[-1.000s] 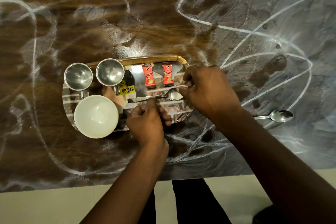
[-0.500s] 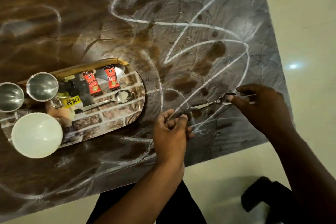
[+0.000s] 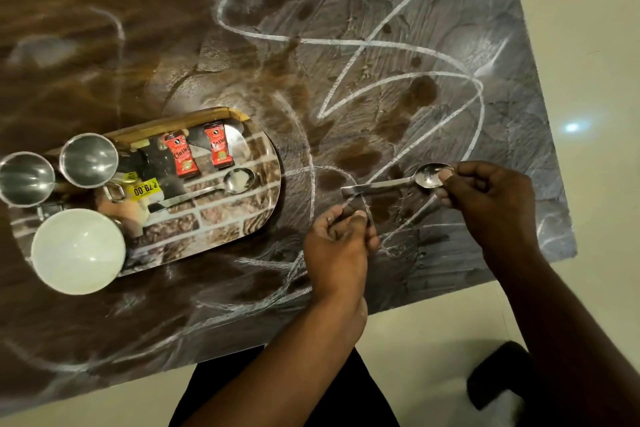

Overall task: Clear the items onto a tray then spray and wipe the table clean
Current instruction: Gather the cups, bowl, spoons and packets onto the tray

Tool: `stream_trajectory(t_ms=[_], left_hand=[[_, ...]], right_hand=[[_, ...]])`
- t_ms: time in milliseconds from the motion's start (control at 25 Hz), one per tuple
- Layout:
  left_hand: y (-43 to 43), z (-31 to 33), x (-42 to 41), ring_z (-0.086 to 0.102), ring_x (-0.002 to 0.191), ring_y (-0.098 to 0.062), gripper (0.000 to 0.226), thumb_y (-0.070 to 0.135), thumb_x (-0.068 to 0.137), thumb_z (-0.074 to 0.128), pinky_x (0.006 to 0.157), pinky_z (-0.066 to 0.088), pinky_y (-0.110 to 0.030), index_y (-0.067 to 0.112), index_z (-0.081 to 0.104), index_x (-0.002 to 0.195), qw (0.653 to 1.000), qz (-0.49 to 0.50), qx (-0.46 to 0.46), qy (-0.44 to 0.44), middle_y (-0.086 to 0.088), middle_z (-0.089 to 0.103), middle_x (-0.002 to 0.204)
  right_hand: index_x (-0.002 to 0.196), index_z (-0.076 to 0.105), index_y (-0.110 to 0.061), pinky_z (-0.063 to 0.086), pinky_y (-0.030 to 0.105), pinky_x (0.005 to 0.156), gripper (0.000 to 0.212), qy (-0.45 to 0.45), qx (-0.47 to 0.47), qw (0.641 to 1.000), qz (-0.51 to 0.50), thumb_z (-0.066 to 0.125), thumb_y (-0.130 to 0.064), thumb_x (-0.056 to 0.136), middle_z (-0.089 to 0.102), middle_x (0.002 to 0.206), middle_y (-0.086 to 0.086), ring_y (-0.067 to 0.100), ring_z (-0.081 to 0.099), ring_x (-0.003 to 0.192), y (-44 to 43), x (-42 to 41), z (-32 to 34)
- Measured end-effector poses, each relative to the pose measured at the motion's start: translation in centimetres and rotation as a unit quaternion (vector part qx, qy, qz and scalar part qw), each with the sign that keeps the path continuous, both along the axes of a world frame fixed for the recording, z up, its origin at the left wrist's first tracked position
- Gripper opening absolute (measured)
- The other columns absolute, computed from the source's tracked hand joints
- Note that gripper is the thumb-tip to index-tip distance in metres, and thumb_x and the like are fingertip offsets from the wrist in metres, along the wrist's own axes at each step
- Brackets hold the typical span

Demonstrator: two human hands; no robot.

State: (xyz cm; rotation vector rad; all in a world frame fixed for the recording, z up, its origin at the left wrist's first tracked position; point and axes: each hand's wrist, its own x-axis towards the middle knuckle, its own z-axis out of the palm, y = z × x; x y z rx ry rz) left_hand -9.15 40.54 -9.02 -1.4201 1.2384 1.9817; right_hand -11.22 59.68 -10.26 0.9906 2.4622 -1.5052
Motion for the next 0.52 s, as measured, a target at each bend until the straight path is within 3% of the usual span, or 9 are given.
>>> stream_trajectory(t_ms=[240, 520], left_hand=[[-6.2, 2.0, -0.9, 0.084, 0.088, -0.026, 0.019, 0.016, 0.097, 0.078, 0.07, 0.068, -0.025, 0.001, 0.078, 0.109, 0.994, 0.107, -0.008, 0.023, -0.015, 0.085, 0.095], [-15.8, 1.4, -0.6, 0.077, 0.056, -0.015, 0.016, 0.01, 0.1, 0.074, 0.053, 0.062, -0.021, -0.004, 0.075, 0.107, 0.977, 0.2, -0.077, 0.0, -0.008, 0.078, 0.069]], right_hand=[[0.102, 0.08, -0.008, 0.064, 0.024, 0.064, 0.008, 0.008, -0.11, 0.993, 0.043, 0.079, -0.011, 0.095, 0.081, 0.077, 0.009, 0.018, 0.08, 0.07, -7.6, -1.0, 2.1], [0.096, 0.08, -0.018, 0.061, 0.024, 0.059, 0.003, -0.048, -0.133, 0.984, 0.108, 0.08, -0.021, 0.095, 0.08, 0.072, 0.001, 0.014, 0.079, 0.065, -18.8, -1.2, -0.2]])
